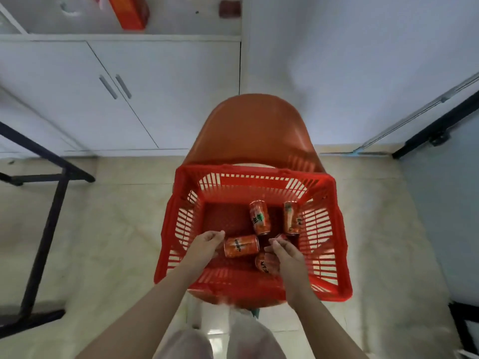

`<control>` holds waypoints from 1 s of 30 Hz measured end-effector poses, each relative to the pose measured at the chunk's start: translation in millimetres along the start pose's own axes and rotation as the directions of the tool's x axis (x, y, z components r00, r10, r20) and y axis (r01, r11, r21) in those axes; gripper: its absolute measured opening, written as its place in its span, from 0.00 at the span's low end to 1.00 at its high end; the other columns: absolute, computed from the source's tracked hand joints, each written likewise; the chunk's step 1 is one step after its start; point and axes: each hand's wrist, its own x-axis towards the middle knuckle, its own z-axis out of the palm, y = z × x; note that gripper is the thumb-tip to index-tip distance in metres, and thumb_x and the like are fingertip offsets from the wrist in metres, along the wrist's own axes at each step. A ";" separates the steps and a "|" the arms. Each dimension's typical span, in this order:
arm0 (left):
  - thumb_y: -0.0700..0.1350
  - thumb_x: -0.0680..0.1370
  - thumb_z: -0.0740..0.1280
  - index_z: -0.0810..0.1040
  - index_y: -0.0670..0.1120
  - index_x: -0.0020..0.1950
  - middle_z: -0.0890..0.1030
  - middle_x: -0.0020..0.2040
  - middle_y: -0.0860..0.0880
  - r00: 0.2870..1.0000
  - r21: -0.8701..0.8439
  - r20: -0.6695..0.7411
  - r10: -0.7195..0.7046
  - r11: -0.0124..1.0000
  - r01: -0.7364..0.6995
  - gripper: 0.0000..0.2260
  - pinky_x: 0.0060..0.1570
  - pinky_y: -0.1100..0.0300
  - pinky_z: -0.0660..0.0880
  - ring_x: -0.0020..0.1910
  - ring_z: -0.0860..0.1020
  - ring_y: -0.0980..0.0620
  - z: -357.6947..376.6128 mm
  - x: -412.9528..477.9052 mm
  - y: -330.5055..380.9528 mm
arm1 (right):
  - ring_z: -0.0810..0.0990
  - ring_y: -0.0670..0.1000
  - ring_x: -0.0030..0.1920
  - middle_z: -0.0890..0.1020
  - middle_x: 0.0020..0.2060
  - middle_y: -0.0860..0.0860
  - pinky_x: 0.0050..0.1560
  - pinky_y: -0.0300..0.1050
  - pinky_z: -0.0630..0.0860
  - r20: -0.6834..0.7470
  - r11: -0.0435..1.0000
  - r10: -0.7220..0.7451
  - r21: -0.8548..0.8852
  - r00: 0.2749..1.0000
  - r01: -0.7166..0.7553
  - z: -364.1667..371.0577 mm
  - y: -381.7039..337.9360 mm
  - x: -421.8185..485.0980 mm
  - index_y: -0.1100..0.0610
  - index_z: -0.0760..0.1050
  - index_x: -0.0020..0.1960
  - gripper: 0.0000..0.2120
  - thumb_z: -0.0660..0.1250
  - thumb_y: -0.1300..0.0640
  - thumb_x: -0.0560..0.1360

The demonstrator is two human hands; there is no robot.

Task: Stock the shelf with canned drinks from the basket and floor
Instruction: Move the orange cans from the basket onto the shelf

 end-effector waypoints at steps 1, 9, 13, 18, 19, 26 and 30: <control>0.51 0.81 0.63 0.79 0.49 0.50 0.81 0.48 0.49 1.000 0.004 -0.009 -0.030 1.000 0.030 0.08 0.57 0.54 0.75 0.50 0.78 0.52 2.2 12.4 -4.1 | 0.77 0.49 0.40 0.80 0.41 0.54 0.40 0.41 0.77 -0.001 0.999 0.034 -0.009 0.999 -0.034 -0.4 6.1 14.7 0.57 0.79 0.49 0.08 0.62 0.59 0.81; 0.51 0.81 0.63 0.75 0.43 0.61 0.78 0.55 0.48 0.937 -0.230 0.032 -0.347 0.910 0.345 0.14 0.58 0.55 0.71 0.54 0.76 0.52 23.2 98.1 -35.0 | 0.79 0.48 0.48 0.82 0.49 0.50 0.47 0.40 0.76 0.056 0.948 0.263 -0.201 0.963 -0.248 14.4 48.0 110.7 0.54 0.77 0.58 0.09 0.64 0.53 0.80; 0.51 0.82 0.62 0.78 0.40 0.58 0.83 0.49 0.46 0.903 -0.232 0.096 -0.419 0.873 0.429 0.16 0.46 0.58 0.76 0.45 0.81 0.51 42.8 127.6 -54.7 | 0.77 0.50 0.57 0.78 0.60 0.51 0.52 0.43 0.73 0.062 0.890 0.339 -0.345 0.939 -0.298 22.1 70.5 147.7 0.54 0.70 0.68 0.18 0.61 0.48 0.80; 0.55 0.80 0.63 0.77 0.40 0.63 0.82 0.55 0.43 0.881 -0.236 0.069 -0.469 0.850 0.471 0.21 0.61 0.51 0.75 0.55 0.80 0.44 51.3 145.7 -75.2 | 0.74 0.47 0.36 0.78 0.36 0.50 0.35 0.41 0.67 0.042 0.846 0.396 -0.406 0.917 -0.347 29.7 89.2 167.5 0.59 0.78 0.58 0.17 0.59 0.48 0.81; 0.59 0.78 0.65 0.76 0.41 0.65 0.81 0.58 0.43 0.881 -0.206 0.041 -0.472 0.859 0.469 0.25 0.64 0.50 0.73 0.58 0.79 0.44 51.1 144.8 -77.4 | 0.72 0.45 0.34 0.75 0.35 0.47 0.33 0.40 0.66 0.036 0.844 0.406 -0.399 0.913 -0.359 31.7 91.8 167.7 0.58 0.76 0.60 0.18 0.59 0.47 0.81; 0.66 0.73 0.66 0.72 0.48 0.59 0.79 0.57 0.48 0.946 -0.148 -0.035 -0.324 0.937 0.315 0.25 0.63 0.47 0.73 0.58 0.77 0.49 38.9 117.2 -56.2 | 0.78 0.45 0.45 0.81 0.48 0.50 0.42 0.41 0.73 -0.002 0.915 0.351 -0.210 0.936 -0.343 37.9 87.2 146.4 0.58 0.74 0.61 0.34 0.65 0.31 0.70; 0.59 0.78 0.64 0.73 0.50 0.54 0.79 0.51 0.52 0.988 -0.045 -0.124 -0.091 0.995 0.086 0.14 0.48 0.61 0.73 0.50 0.76 0.58 33.2 88.7 -13.3 | 0.80 0.50 0.56 0.82 0.54 0.55 0.57 0.47 0.78 -0.041 0.948 0.316 0.055 0.948 -0.314 39.4 62.6 117.8 0.60 0.76 0.57 0.23 0.64 0.41 0.76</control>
